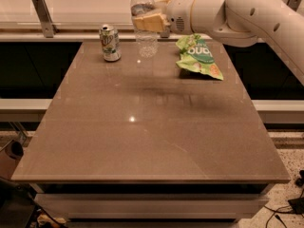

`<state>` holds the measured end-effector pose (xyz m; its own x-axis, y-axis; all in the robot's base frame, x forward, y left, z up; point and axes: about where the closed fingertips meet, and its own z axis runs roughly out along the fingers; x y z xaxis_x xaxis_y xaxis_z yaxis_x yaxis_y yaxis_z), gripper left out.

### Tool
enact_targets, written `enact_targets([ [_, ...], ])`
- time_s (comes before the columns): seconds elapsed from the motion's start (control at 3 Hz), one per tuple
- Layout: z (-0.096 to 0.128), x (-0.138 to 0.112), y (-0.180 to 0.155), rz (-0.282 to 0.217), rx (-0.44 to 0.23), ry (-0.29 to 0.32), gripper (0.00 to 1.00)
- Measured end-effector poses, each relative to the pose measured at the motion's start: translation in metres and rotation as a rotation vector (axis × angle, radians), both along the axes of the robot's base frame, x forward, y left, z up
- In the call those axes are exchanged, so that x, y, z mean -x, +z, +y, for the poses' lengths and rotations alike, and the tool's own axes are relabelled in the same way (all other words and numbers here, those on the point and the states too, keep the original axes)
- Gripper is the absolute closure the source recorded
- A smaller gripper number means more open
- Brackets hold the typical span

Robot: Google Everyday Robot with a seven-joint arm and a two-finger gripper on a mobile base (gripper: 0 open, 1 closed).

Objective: Move water bottle near 7up can

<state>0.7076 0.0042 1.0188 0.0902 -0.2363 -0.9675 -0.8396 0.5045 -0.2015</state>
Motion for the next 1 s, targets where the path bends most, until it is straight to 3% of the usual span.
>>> enact_targets([
  [0.33, 0.018, -0.022, -0.021, 0.047, 0.016, 0.008, 1.00],
  [1.0, 0.031, -0.047, -0.062, 0.130, -0.039, 0.049, 1.00],
])
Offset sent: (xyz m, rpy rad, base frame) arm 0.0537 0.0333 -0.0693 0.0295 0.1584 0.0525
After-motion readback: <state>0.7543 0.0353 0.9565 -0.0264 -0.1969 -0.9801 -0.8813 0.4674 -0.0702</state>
